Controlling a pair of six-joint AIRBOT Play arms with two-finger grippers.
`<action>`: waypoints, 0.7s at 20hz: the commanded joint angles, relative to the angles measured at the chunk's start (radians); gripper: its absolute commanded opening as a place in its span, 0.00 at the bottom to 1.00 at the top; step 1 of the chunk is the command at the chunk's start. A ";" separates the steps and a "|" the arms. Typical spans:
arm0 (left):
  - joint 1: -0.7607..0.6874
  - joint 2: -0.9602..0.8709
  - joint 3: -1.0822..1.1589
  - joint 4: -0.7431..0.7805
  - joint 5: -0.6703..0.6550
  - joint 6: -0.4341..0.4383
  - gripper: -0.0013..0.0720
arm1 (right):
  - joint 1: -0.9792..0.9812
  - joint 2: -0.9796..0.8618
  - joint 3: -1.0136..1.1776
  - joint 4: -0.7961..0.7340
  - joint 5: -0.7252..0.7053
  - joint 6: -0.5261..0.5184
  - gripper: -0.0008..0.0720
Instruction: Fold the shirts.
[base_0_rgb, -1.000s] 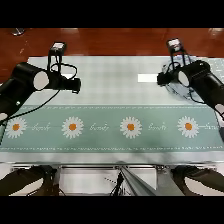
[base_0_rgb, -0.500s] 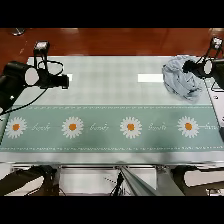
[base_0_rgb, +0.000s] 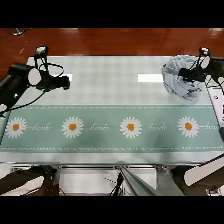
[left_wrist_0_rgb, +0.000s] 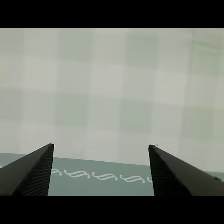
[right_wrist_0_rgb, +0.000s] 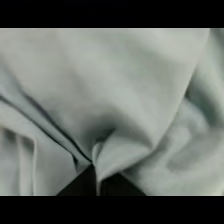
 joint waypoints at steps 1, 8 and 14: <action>0.073 0.031 0.048 0.000 -0.104 -0.007 0.98 | 0.007 0.057 0.130 0.077 0.056 -0.114 0.04; 0.096 0.435 -0.159 -0.124 -0.135 0.000 0.98 | 0.096 0.406 0.284 0.195 -0.001 -0.197 0.04; -0.093 0.780 -0.515 -0.266 -0.041 0.000 0.98 | 0.221 0.695 0.284 0.207 -0.139 -0.205 0.04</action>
